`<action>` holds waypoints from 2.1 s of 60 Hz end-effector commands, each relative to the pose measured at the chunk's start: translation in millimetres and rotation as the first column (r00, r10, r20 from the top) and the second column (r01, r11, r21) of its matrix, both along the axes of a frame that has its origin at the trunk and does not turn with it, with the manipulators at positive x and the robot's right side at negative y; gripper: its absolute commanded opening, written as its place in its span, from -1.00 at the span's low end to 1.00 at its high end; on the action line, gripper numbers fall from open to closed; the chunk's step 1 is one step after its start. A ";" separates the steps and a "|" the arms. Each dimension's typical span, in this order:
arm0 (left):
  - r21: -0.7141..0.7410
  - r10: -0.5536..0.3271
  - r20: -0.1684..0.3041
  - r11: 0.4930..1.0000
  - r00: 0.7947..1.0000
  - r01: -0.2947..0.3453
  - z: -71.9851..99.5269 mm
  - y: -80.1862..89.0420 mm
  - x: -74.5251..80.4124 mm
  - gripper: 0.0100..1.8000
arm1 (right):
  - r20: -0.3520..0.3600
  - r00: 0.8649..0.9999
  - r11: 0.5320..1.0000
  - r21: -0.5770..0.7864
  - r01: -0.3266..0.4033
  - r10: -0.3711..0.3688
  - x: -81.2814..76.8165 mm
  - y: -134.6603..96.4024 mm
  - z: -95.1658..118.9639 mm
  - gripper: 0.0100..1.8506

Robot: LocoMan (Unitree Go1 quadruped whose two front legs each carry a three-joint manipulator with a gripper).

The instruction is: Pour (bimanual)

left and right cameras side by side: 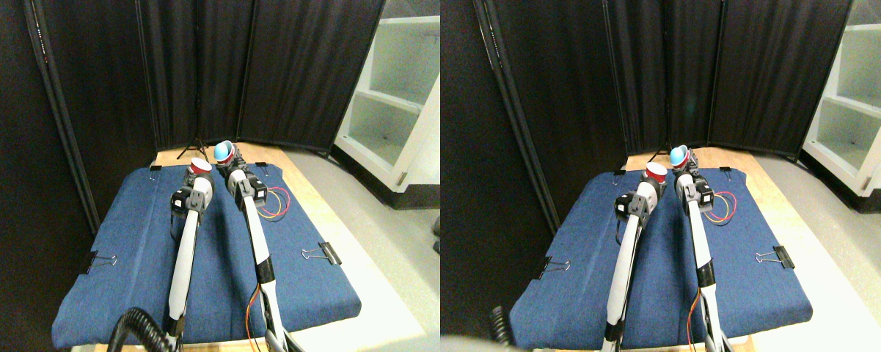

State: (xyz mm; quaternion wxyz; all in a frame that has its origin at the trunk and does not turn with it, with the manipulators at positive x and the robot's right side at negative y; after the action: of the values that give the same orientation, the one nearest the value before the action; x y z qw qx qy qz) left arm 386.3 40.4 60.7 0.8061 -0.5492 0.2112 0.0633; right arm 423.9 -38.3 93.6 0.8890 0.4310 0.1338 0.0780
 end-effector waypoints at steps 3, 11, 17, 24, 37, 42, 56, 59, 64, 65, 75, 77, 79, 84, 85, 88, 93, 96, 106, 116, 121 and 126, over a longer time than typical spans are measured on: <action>-0.015 -0.011 0.014 1.000 1.000 0.011 3.3 -4.5 3.4 -0.64 | 0.039 0.999 0.999 -0.013 -0.034 0.035 0.8 6.7 11.0 -0.60; -0.007 -0.010 0.011 1.000 1.000 0.010 2.7 -5.2 4.4 -0.64 | 0.030 0.999 0.999 -0.039 -0.034 0.035 0.6 8.4 11.4 -0.61; 0.001 -0.014 0.007 1.000 1.000 0.014 1.0 -4.8 6.2 -0.64 | 0.038 0.998 0.997 -0.065 -0.042 0.045 1.6 9.5 12.8 -0.61; 0.000 -0.014 -0.001 1.000 1.000 0.014 -1.4 -4.6 7.3 -0.64 | 0.047 0.997 0.994 -0.094 -0.055 0.060 2.5 10.4 14.5 -0.62; 0.003 -0.010 -0.005 1.000 1.000 0.010 -4.0 -4.6 10.2 -0.64 | 0.046 0.995 0.980 -0.184 -0.080 0.090 0.1 10.5 20.1 -0.61; 0.007 -0.014 -0.001 1.000 1.000 0.014 -3.6 -3.2 11.1 -0.64 | 0.053 0.992 0.973 -0.210 -0.098 0.111 -0.7 10.2 22.0 -0.60; 0.005 -0.007 0.009 1.000 1.000 0.007 -1.3 -1.4 8.9 -0.64 | 0.051 0.992 0.961 -0.257 -0.103 0.120 -1.0 10.5 21.0 -0.56; 0.007 -0.005 0.013 1.000 1.000 0.005 -0.9 -1.0 8.2 -0.64 | 0.038 0.993 0.957 -0.274 -0.095 0.109 -1.7 11.5 19.6 -0.57; 0.010 -0.011 0.015 1.000 1.000 0.011 -1.1 -0.3 7.8 -0.64 | 0.021 0.994 0.951 -0.296 -0.094 0.105 -3.4 14.4 18.6 -0.59; 0.011 -0.011 0.015 1.000 1.000 0.011 -1.0 -0.2 7.8 -0.64 | 0.021 0.994 0.949 -0.300 -0.098 0.109 -3.7 14.8 18.7 -0.59; 0.007 -0.022 0.011 1.000 1.000 0.022 -0.8 0.8 8.8 -0.64 | 0.022 0.987 0.926 -0.348 -0.144 0.162 -4.6 18.2 18.9 -0.56; 0.007 -0.016 0.010 1.000 1.000 0.016 -0.6 0.4 8.9 -0.64 | 0.024 0.985 0.919 -0.364 -0.149 0.169 -5.0 18.6 19.0 -0.56; 0.006 -0.012 0.011 1.000 1.000 0.012 -0.1 -0.5 9.0 -0.64 | 0.028 0.982 0.915 -0.370 -0.162 0.185 -4.2 18.8 18.5 -0.56; 0.001 -0.011 0.009 1.000 1.000 0.011 0.6 -1.6 9.1 -0.64 | 0.012 0.984 0.912 -0.378 -0.159 0.177 -5.0 19.3 18.5 -0.56; 0.002 -0.012 0.009 1.000 1.000 0.012 0.8 -1.7 9.2 -0.64 | 0.011 0.984 0.911 -0.378 -0.162 0.180 -5.0 19.5 18.3 -0.57; -0.001 -0.014 0.008 1.000 1.000 0.014 0.9 -1.9 9.3 -0.64 | 0.015 0.983 0.895 -0.415 -0.163 0.185 -5.1 19.8 18.3 -0.57; 0.000 -0.014 0.007 1.000 1.000 0.014 0.9 -1.7 9.6 -0.64 | 0.029 0.980 0.871 -0.465 -0.159 0.195 -6.2 20.6 19.0 -0.57; 0.003 -0.019 0.008 1.000 1.000 0.019 0.8 -1.6 9.6 -0.64 | 0.071 0.968 0.830 -0.533 -0.166 0.239 -6.2 21.4 19.2 -0.58; 0.002 -0.010 0.006 1.000 1.000 0.010 1.0 -2.7 8.7 -0.64 | 0.084 0.965 0.809 -0.566 -0.160 0.249 -8.6 22.8 21.0 -0.60; -0.005 -0.021 0.001 1.000 1.000 0.021 0.8 -2.7 9.1 -0.64 | 0.098 0.954 0.767 -0.620 -0.164 0.283 -11.5 24.0 24.1 -0.58; -0.004 -0.019 0.002 1.000 1.000 0.019 0.6 -2.9 9.2 -0.64 | 0.102 0.944 0.744 -0.644 -0.177 0.313 -13.0 24.2 26.5 -0.59; -0.004 -0.019 0.000 1.000 1.000 0.019 0.0 -3.0 9.1 -0.64 | 0.107 0.939 0.729 -0.661 -0.178 0.326 -13.5 24.3 28.1 -0.60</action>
State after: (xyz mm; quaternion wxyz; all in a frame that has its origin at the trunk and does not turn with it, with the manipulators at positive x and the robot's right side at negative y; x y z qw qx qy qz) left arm 393.2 40.0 53.7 0.8067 -0.5406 0.2287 0.0679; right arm 411.5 -18.3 111.2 0.9709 0.0784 0.1355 0.1814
